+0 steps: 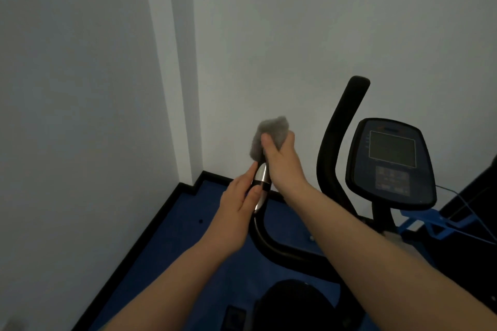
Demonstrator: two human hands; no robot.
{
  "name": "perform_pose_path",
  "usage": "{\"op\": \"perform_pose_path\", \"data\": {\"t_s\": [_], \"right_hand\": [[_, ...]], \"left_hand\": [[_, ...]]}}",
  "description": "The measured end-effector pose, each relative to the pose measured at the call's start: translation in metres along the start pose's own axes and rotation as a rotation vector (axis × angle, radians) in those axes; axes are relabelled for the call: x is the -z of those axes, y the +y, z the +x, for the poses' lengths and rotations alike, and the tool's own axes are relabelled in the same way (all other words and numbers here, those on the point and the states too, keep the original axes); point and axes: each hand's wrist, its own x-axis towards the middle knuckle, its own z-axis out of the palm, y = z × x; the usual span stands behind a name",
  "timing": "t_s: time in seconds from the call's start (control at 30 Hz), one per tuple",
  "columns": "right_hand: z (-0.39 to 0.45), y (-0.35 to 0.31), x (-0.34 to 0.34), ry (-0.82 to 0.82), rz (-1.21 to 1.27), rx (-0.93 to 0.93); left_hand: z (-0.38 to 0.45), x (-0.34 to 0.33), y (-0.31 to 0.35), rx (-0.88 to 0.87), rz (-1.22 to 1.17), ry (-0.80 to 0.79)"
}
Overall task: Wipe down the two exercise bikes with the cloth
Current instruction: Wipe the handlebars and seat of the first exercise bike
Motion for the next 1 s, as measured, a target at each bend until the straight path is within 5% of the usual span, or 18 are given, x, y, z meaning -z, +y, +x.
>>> {"op": "perform_pose_path", "data": {"t_s": [0.17,0.4,0.57,0.73,0.9,1.0], "right_hand": [[0.008,-0.006,0.02,-0.19,-0.012,-0.173],[-0.034,0.008,0.007,-0.129,0.075,-0.18],[-0.062,0.023,0.024,-0.387,-0.049,-0.285],[-0.061,0.016,0.014,-0.329,-0.011,-0.27],[-0.075,0.017,0.042,-0.686,-0.656,-0.171],[-0.075,0.006,0.035,-0.713,-0.571,-0.162]], "left_hand": [[0.005,0.009,0.001,0.008,-0.009,-0.017],[0.0,0.009,-0.003,-0.101,0.084,-0.076],[-0.003,0.023,-0.014,-0.069,0.066,0.101],[0.002,0.019,-0.008,-0.021,0.007,0.042],[-0.003,0.013,-0.01,-0.023,0.041,-0.004],[-0.005,0.013,-0.008,-0.051,0.049,-0.016]]}}
